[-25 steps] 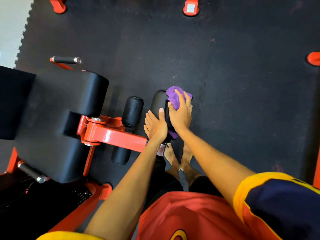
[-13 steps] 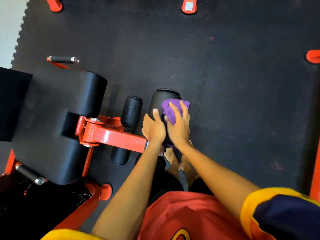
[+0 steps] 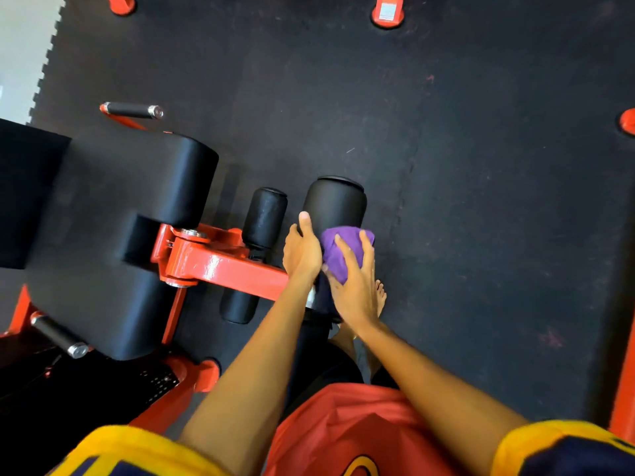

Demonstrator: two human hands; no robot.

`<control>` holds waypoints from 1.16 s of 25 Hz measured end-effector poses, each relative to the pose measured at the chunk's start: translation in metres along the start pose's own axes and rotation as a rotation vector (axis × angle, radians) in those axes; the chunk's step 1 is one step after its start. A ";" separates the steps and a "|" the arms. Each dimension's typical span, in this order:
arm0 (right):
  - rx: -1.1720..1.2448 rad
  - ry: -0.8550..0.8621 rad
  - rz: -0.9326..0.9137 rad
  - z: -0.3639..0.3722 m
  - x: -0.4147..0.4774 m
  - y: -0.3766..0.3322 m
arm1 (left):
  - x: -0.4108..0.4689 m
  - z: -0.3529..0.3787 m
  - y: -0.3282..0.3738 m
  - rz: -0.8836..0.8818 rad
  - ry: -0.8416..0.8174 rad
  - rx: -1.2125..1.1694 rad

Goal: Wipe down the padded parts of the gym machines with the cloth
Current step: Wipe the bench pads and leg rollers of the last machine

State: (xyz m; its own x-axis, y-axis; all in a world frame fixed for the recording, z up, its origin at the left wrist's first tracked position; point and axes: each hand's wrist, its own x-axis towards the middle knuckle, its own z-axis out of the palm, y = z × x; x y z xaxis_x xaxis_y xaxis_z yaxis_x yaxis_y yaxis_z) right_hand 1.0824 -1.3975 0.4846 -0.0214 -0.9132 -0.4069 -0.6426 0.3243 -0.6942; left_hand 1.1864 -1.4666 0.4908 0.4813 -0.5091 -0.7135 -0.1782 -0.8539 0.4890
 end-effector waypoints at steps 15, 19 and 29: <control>-0.219 0.125 -0.214 0.017 -0.032 0.014 | 0.010 -0.006 -0.012 -0.029 -0.056 -0.147; 0.091 0.151 -0.036 -0.010 0.062 -0.020 | -0.038 0.018 -0.002 0.130 0.049 0.052; -0.362 0.159 -0.236 0.010 -0.038 -0.003 | 0.019 -0.010 -0.021 -0.126 -0.149 -0.314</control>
State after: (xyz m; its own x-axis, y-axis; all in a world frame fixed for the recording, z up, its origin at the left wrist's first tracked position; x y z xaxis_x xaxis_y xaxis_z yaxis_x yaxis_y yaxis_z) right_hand 1.0926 -1.3614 0.4961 0.0585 -0.9875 -0.1467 -0.8695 0.0218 -0.4934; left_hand 1.2072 -1.4571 0.4721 0.3480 -0.4321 -0.8320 0.1578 -0.8478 0.5063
